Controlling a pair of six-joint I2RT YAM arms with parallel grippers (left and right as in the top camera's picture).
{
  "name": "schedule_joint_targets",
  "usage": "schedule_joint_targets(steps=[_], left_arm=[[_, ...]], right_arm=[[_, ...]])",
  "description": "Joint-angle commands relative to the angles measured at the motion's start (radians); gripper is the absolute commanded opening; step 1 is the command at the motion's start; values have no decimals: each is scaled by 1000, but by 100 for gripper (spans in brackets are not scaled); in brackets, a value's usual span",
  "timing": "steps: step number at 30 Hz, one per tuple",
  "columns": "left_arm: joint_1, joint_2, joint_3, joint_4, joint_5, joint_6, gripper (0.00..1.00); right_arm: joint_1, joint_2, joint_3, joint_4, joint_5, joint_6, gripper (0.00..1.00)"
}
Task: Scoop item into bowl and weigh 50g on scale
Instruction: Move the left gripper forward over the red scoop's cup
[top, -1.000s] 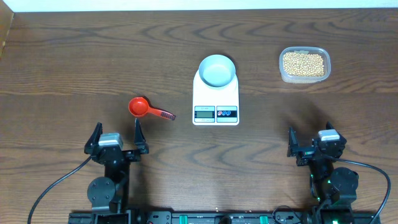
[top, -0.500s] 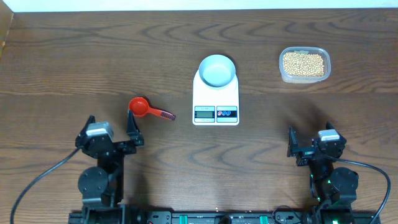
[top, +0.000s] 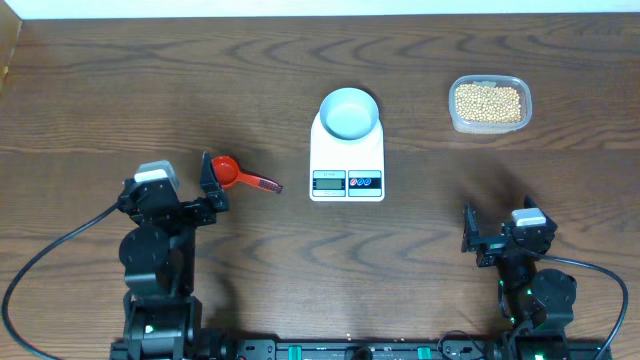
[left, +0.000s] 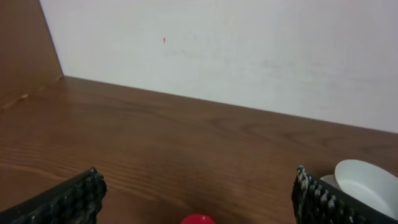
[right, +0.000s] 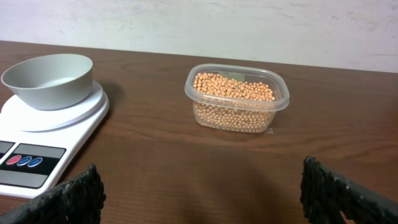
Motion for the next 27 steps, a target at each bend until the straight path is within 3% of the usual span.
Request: schedule_joint_targets(steps=[1,20,27], left_arm=[[5,26,36,10,-14,-5,98],[5,83,92,-16,-100,-156,98],[5,192,287,-328,-100,-175,98]], right_arm=[[5,0,-2,-3,-3,6,99],[5,0,-2,-3,-3,6,99],[5,0,-2,-3,-3,6,99]])
